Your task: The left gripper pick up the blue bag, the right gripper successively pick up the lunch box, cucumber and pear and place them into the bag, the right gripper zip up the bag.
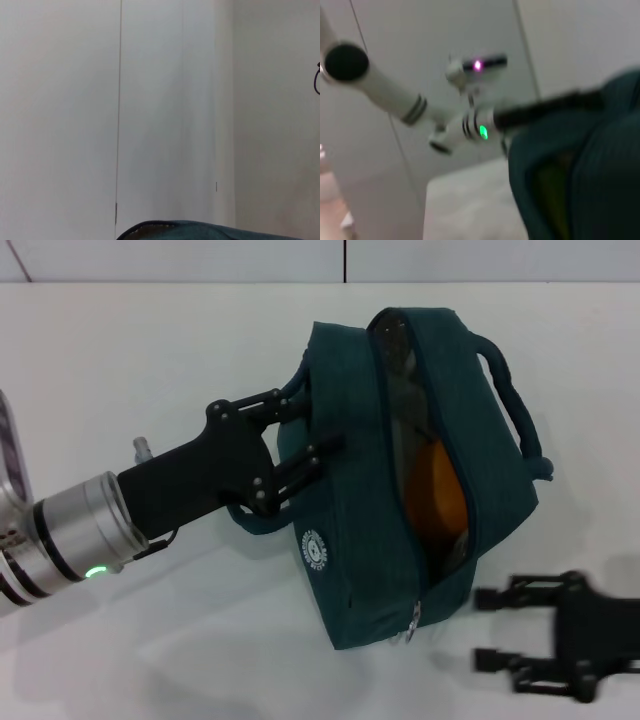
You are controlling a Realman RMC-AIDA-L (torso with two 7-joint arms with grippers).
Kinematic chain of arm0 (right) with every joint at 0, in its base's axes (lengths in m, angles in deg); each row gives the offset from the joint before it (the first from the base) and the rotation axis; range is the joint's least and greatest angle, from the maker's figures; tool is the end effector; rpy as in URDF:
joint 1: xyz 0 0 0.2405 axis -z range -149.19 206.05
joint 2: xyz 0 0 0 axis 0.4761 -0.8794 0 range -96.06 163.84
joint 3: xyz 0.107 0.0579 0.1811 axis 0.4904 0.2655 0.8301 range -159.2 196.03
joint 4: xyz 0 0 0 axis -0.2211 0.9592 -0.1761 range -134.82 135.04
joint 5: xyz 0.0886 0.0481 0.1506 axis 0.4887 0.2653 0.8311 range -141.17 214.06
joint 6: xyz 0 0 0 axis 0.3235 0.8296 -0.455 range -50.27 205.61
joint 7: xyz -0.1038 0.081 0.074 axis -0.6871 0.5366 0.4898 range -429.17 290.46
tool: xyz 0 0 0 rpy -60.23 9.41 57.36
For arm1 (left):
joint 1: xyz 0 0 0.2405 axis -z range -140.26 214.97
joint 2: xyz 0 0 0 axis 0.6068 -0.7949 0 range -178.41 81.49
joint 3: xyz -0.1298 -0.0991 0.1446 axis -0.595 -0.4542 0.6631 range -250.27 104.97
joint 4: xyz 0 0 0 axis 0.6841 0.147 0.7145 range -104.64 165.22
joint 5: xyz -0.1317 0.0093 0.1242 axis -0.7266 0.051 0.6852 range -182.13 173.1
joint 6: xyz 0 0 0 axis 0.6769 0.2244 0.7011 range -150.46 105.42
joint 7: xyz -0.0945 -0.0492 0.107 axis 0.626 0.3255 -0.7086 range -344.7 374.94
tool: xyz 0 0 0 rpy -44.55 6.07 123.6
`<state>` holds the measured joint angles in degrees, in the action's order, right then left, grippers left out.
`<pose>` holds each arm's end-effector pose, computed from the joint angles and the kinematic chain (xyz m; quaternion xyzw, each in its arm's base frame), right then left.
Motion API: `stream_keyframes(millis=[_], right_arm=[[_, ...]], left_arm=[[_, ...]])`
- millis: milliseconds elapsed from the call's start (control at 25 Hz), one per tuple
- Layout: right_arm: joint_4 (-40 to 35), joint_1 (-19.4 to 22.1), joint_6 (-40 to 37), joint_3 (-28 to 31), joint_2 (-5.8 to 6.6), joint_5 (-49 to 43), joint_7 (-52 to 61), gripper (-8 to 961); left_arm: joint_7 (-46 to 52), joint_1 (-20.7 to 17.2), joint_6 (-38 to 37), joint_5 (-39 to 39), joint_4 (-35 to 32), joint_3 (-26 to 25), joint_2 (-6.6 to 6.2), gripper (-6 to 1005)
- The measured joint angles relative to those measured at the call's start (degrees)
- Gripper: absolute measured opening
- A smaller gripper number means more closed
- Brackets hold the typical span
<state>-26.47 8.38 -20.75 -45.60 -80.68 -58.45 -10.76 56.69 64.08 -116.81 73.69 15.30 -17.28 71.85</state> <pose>0.2300 0.2106 -0.0097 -0.9466 0.1250 0.2962 0.0256 -0.1879 0.2563 -0.0170 -0.8750 -0.0771 -0.4338 0.2006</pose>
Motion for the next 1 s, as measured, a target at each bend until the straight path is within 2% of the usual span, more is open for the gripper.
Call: stream_keyframes(millis=[80,240,560,840,1000], right_arm=[[1.06,-2.13,3.93,-2.03,-0.95,-1.64,1.83,572],[4.3,-5.27,7.9,-5.17,-1.55,-0.54,2.37,572],[6.29,-8.22,11.42,-10.91,-1.59,5.02,3.49,573],[5.8,-11.06,15.18,-19.14,-1.62,6.01,10.23,573],[4.48,-10.9,15.36,-19.95,-1.61,6.78,10.66,574]], left_arm=[[0.0,0.47,-0.07,0.0,0.6,0.0,0.01,422],[0.0,1.1,-0.08,0.0,1.27,0.0,0.01,422],[0.0,1.13,-0.01,0.03,1.28,0.0,0.0,421],[0.0,1.14,-0.1,0.02,1.3,0.0,0.0,421],[0.0,1.09,-0.12,0.01,1.34,0.0,0.05,421]])
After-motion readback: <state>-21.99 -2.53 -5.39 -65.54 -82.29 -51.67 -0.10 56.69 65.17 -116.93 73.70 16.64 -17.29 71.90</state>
